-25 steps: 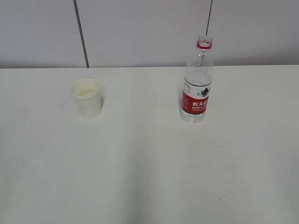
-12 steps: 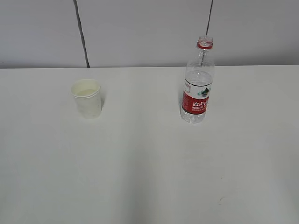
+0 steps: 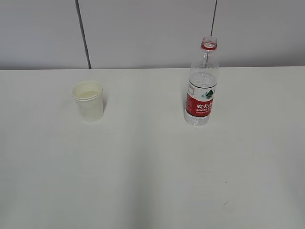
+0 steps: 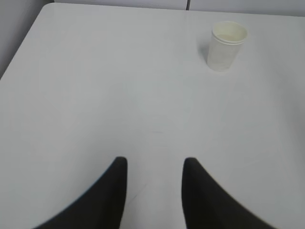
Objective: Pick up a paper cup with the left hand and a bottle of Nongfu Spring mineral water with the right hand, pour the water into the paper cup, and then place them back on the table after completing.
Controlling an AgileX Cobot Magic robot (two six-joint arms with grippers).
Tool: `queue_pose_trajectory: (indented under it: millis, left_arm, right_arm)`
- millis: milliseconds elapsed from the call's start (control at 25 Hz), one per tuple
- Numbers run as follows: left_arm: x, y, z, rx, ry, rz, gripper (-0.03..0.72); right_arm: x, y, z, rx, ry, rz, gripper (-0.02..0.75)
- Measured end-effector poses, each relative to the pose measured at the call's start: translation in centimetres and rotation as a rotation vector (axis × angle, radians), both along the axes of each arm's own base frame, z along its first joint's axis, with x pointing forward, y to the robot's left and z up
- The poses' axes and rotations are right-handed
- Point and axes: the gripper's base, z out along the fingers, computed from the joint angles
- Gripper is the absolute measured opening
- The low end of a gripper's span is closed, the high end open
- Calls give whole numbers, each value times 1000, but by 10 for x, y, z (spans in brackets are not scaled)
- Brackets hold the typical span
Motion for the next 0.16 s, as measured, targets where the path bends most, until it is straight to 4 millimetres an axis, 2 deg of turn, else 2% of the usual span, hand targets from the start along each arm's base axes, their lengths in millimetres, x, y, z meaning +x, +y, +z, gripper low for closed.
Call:
queue_pose_trajectory:
  millis: [160]
  left_arm:
    - [0, 0, 0, 0, 0, 0, 249]
  right_arm:
    - [0, 0, 0, 0, 0, 0, 535]
